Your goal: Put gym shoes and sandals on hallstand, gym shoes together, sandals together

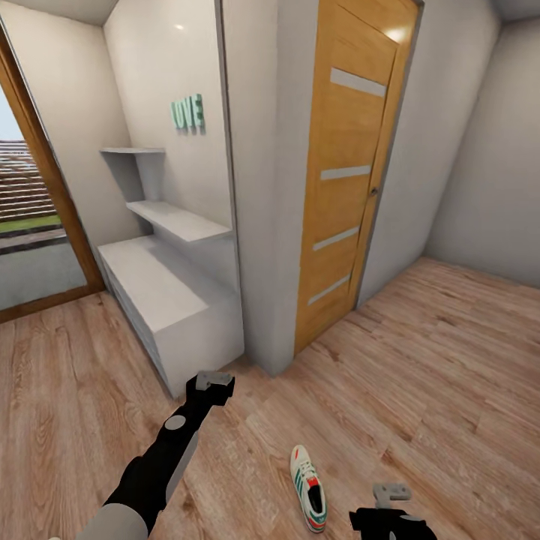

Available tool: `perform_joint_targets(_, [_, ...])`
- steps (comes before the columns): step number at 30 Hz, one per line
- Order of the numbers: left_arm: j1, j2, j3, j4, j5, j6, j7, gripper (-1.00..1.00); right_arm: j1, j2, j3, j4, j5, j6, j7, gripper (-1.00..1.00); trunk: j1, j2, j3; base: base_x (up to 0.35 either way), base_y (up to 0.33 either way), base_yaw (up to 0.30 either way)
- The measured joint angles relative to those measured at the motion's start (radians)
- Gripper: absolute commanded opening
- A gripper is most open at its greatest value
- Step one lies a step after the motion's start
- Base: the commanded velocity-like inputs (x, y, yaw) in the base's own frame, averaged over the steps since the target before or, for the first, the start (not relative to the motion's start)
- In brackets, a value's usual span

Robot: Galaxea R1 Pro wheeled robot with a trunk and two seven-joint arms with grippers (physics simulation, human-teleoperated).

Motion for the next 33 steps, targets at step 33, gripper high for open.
perform_joint_targets(33, [0.0, 0.0, 0.0, -0.002, 0.0, 0.0, 0.0, 1.0, 0.0, -0.001, -0.001, 0.0, 0.001, -0.001, 0.0, 1.0, 0.0, 0.0, 0.0, 0.15, -0.002, 0.0])
